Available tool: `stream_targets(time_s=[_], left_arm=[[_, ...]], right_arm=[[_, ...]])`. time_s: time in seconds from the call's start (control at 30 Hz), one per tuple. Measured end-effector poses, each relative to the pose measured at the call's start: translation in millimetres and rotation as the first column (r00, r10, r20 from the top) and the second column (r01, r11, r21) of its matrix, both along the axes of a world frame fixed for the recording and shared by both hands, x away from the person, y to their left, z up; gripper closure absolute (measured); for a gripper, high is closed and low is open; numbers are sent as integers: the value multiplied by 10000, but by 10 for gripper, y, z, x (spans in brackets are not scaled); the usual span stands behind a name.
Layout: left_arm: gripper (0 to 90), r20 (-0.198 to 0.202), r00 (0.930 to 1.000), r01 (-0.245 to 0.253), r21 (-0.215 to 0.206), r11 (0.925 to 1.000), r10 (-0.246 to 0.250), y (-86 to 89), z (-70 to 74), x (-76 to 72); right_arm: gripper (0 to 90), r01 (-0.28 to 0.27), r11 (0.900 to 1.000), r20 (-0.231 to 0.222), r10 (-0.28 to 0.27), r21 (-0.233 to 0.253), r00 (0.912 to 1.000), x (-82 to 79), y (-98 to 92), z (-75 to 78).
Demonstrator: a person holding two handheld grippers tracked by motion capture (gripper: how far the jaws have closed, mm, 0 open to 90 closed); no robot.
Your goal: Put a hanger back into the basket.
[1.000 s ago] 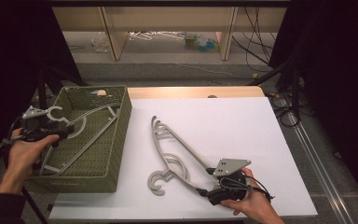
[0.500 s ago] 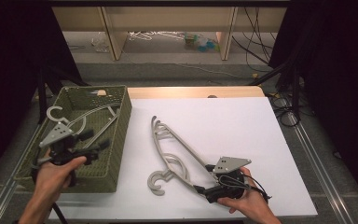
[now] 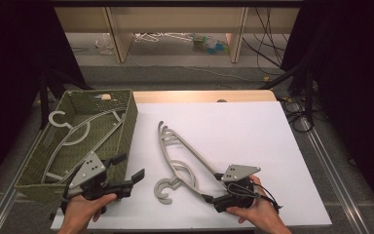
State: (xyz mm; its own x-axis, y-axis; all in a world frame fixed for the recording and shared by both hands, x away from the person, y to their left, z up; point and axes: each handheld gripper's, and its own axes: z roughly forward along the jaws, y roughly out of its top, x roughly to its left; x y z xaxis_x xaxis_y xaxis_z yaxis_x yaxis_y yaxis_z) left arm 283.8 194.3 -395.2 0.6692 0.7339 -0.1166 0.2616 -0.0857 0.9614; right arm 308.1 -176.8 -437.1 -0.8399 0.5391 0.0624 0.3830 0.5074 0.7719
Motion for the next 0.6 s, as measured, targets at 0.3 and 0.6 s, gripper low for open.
stream_targets(time_s=[0.3,0.6], left_arm=[[184,-247,9996,105,174,9998,-101,-144,-214,-81],[184,-200,9977,660,552,9963,-650,-249,-299,-118]], right_arm=[[223,32,9999,-36,-32,-112,10000,24,29,-33],[255,-173,9962,-339,144,-853,9993,92,219,-162]])
